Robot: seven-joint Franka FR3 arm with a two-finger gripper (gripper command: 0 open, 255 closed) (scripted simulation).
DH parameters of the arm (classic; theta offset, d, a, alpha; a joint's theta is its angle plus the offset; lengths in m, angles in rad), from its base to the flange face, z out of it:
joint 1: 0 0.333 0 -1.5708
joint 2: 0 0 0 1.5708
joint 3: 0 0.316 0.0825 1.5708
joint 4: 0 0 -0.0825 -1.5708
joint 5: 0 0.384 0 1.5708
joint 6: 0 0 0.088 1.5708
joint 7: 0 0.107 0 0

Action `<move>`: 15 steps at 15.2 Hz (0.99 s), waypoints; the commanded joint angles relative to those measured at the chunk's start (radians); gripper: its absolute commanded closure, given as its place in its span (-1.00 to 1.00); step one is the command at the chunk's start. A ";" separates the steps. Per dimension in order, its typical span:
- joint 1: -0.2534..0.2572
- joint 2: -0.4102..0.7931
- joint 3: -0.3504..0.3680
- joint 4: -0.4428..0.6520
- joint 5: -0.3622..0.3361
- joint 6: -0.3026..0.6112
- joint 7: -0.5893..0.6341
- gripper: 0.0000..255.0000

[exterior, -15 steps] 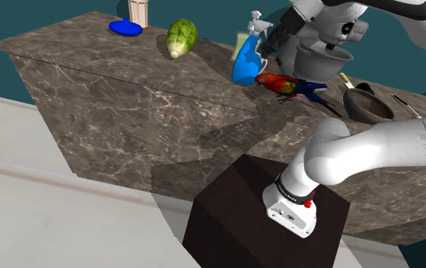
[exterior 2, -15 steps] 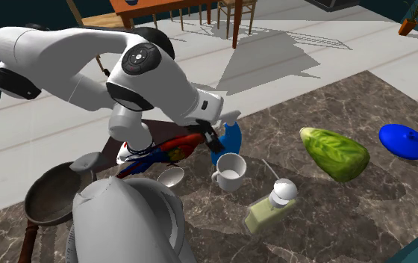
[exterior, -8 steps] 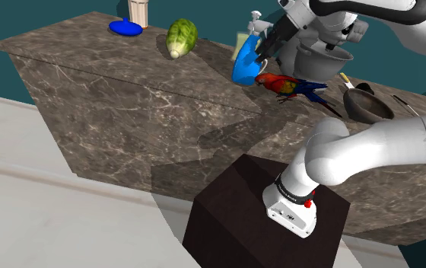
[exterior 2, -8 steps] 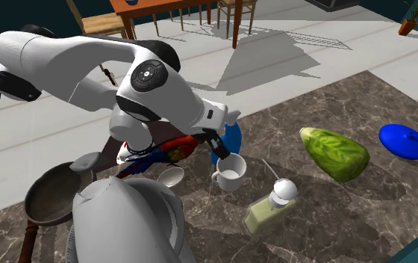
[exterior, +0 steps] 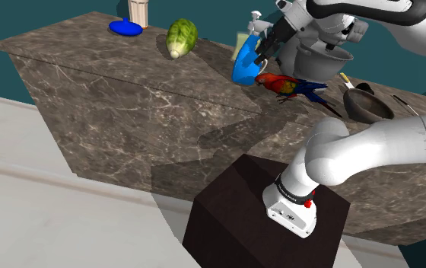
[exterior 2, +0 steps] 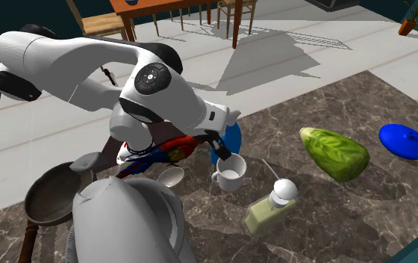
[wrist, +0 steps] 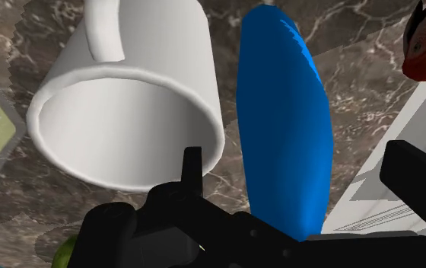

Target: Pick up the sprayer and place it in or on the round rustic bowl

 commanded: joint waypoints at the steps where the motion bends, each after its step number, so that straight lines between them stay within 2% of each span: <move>1: 0.000 0.000 0.000 0.000 0.000 0.000 0.000 1.00; 10: 0.000 0.000 0.000 0.000 0.000 0.000 0.000 1.00; 15: 0.008 0.005 0.019 0.066 0.010 -0.060 0.015 1.00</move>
